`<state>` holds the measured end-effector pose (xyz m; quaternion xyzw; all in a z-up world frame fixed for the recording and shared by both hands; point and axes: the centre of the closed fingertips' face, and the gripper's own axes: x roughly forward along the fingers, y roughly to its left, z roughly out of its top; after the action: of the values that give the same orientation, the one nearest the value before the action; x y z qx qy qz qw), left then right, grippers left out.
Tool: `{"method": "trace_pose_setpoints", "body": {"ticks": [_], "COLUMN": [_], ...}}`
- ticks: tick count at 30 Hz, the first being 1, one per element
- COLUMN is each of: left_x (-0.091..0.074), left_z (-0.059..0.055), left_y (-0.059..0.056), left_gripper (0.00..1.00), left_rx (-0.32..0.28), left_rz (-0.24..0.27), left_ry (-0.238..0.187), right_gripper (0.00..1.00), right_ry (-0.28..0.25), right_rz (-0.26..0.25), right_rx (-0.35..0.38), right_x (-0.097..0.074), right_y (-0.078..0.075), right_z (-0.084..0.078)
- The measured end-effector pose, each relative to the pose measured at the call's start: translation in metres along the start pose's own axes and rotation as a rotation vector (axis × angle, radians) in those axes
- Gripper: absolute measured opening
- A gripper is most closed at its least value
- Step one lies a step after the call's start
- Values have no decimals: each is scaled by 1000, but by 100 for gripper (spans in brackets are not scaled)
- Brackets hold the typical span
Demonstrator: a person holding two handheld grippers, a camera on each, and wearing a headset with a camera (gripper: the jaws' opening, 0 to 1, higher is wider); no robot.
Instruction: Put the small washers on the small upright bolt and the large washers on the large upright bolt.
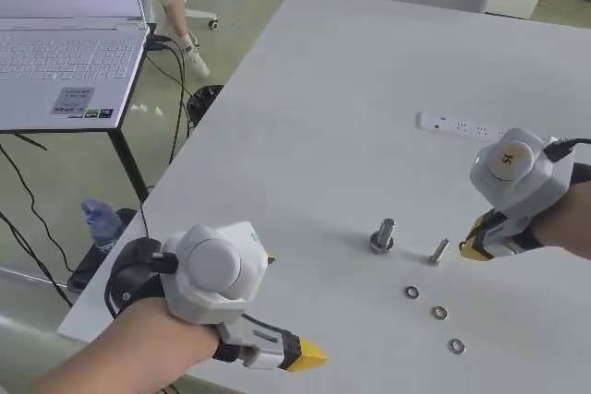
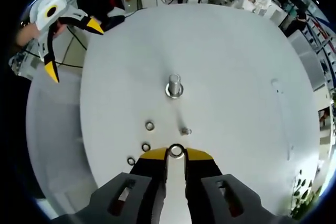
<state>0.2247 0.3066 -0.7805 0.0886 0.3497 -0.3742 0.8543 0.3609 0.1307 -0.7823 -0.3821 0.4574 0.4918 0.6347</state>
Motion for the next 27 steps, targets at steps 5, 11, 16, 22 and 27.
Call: {"method": "trace_pose_setpoints", "body": {"ticks": [5,11,16,22,27], "left_x": [-1,0,1,1,2], "left_z": [-1,-5,-5,-2,-4], "left_y": [3,3,3,5,4], "left_gripper": [86,89,93,99,99], "left_rx": [-3,-8,-10,-10,-19], "left_rz": [9,10,10,14,7], "left_ry": [-1,5,-6,-19,-19], "right_gripper": [12,12,12,12,12], "right_ry": [9,0,15,24,28], "right_rz": [-4,-13,-23,-16,-16], "right_rx": [-22,-28,-53,-56,-50], "right_x": [3,9,15,22,25], "right_y": [-4,-10,-14,-17,-18], "right_z": [3,11,13,11,10]}}
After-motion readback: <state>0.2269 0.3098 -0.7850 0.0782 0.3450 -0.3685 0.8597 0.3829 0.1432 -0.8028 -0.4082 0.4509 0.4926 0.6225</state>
